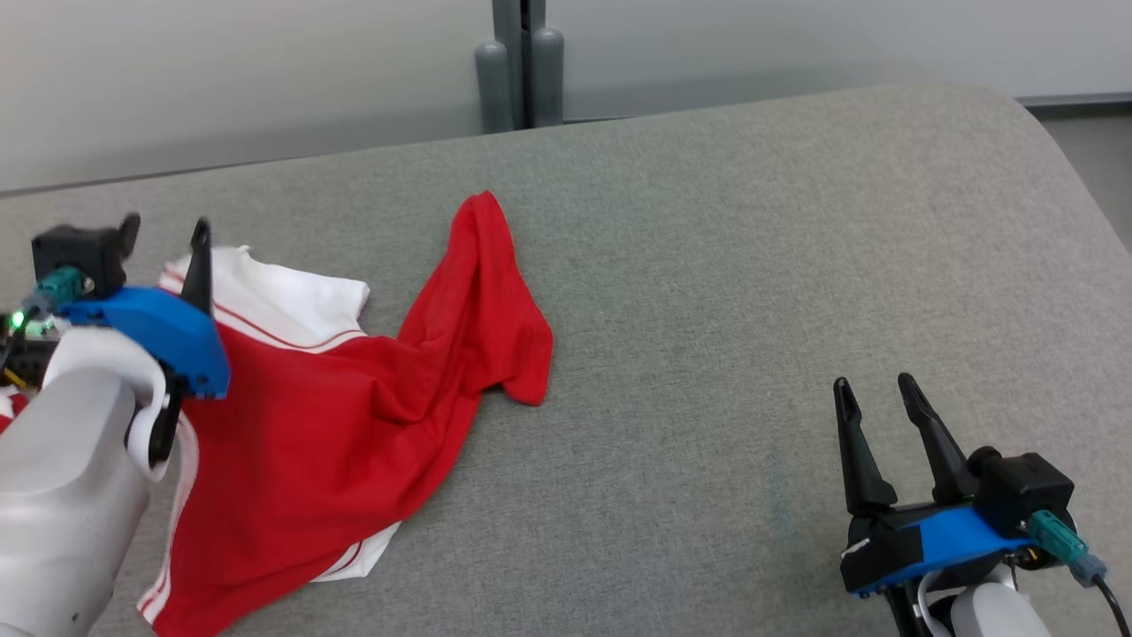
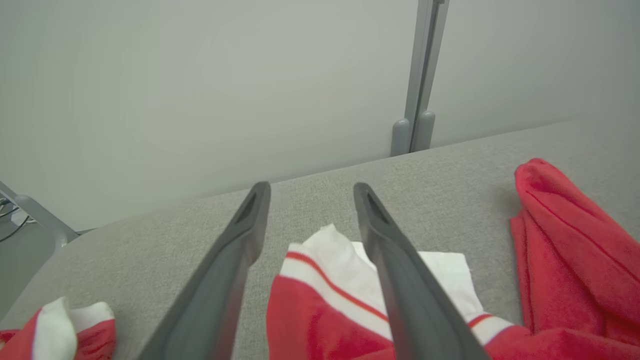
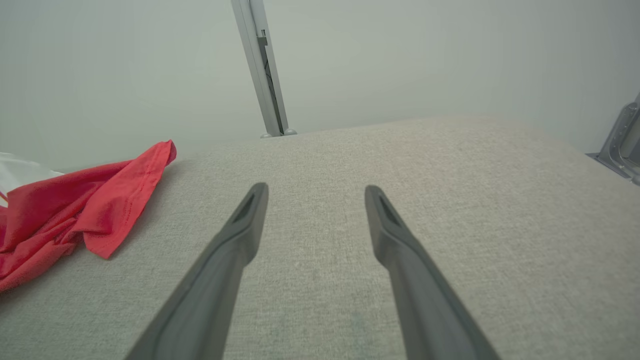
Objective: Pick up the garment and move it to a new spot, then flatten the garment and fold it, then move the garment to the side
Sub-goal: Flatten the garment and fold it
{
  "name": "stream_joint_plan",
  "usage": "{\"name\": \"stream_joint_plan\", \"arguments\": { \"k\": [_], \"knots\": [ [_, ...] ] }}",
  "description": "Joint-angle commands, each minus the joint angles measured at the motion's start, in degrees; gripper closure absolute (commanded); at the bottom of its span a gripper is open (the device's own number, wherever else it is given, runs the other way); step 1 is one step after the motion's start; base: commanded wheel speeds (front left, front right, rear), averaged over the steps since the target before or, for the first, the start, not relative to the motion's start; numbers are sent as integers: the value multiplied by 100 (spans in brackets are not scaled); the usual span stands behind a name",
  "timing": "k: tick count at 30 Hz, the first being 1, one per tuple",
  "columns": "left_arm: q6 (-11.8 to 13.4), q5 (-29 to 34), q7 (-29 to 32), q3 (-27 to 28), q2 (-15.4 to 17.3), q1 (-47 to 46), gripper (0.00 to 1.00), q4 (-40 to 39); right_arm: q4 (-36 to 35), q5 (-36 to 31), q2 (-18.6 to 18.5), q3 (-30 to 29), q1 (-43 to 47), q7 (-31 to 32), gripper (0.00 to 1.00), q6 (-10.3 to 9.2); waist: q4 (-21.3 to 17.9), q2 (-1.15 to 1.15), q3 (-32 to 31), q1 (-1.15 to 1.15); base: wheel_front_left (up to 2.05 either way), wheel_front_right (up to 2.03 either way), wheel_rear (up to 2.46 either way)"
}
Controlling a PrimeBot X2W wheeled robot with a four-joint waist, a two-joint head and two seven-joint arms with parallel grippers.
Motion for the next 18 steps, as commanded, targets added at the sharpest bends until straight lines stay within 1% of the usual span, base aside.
{"name": "stream_joint_plan", "arguments": {
  "k": [1, 4, 7, 9, 12, 15, 18],
  "knots": [
    [97, 124, -34, 174, 50, 34, 0, -252, 10, -49, -15, -20, 93, -30, 0, 1, 40, -1, -43, 0, 0, 0, 0],
    [366, 588, -31, 676, 151, 405, 0, -1055, 19, -76, -14, -48, 155, -30, 0, 1, 152, -1, -188, 0, 0, 0, 0],
    [587, 959, -33, 1357, 190, 923, 0, -1929, 40, -98, -16, -51, 226, -30, 0, 1, 265, -1, -341, 0, 0, 0, 0],
    [700, 1154, -32, 1816, 160, 1397, 0, -2483, 39, -104, -16, -64, 262, -31, 0, 1, 346, -1, -431, 0, 0, 0, 0],
    [810, 1466, -33, 2490, 57, 2112, 0, -3271, 21, -95, -15, -82, 361, -30, 0, 1, 492, -1, -542, 0, 0, 0, 0],
    [838, 1763, -33, 3042, -96, 2775, 0, -3927, -3, -103, -16, -104, 413, -21, 0, 1, 643, -1, -613, 0, 0, 0, 0],
    [814, 2087, -33, 3370, -251, 3334, 0, -4375, -30, -112, -16, -118, 466, -1, 0, 1, 795, -1, -642, 0, 0, 0, 0]
  ]
}}
